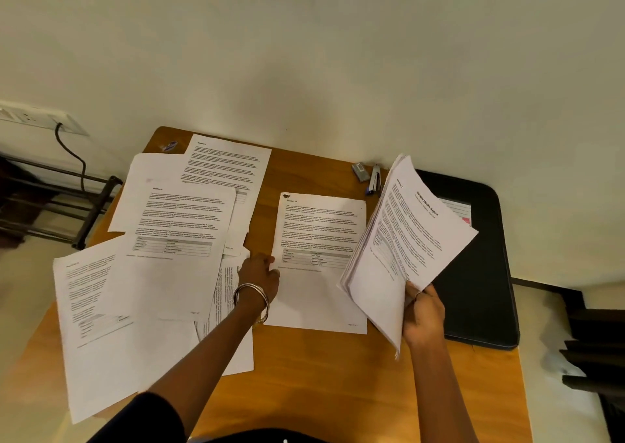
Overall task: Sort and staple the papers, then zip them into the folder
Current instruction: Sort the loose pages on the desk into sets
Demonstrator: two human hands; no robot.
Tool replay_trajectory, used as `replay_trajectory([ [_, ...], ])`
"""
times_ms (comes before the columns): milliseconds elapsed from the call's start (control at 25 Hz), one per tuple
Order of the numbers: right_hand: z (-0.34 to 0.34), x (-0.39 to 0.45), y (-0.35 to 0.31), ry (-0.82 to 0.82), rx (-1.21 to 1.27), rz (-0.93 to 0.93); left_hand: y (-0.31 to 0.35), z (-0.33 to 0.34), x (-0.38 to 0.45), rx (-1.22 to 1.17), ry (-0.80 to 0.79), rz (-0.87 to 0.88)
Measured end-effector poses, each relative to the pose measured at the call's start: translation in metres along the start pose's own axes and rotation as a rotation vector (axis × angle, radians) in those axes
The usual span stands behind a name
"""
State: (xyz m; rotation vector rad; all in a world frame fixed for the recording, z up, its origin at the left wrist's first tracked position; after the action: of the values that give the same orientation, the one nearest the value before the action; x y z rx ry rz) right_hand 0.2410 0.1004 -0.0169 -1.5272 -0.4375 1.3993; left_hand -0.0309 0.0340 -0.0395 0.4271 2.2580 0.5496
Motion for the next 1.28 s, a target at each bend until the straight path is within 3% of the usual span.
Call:
replay_trajectory([
  [320, 0.001, 0.002, 0.008, -0.025, 0.026, 0.052, 0.025, 0.024, 0.008, 0.364, 0.13, -0.024],
  [480, -0.003, 0.001, 0.01, -0.025, 0.066, 0.067, 0.027, 0.024, 0.01, -0.049, -0.176, -0.031],
  [680, 0.015, -0.009, 0.007, -0.136, -0.043, 0.012, 0.015, -0.01, -0.002, -0.184, -0.169, 0.257],
  [800, 0.03, -0.014, 0.011, -0.211, -0.276, -0.07, 0.012, -0.027, -0.017, -0.241, -0.316, 0.401],
  [1040, 0.04, -0.026, 0.019, -0.382, -0.604, -0.308, 0.019, -0.045, -0.059, -0.647, -0.483, 0.129],
  [1160, 0.038, -0.03, 0.019, -0.387, -0.635, -0.324, 0.02, -0.046, -0.066, -0.467, -0.43, 0.279],
  [1280, 0.029, -0.043, 0.008, -0.404, -0.385, -0.16, 0.016, -0.048, -0.071, -0.368, -0.321, 0.39],
])
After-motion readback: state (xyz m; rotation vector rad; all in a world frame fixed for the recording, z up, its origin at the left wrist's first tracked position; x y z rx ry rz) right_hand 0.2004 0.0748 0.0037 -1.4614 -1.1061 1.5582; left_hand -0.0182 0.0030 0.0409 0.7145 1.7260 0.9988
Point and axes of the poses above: each hand's wrist, its own x-axis towards the middle knuckle, its own z-axis out of the palm, y = z × x, the point moved 1 cm from there along x, towards the middle knuckle, and after that the axes turned 12 degrees about -z, right-handed, at the moved point
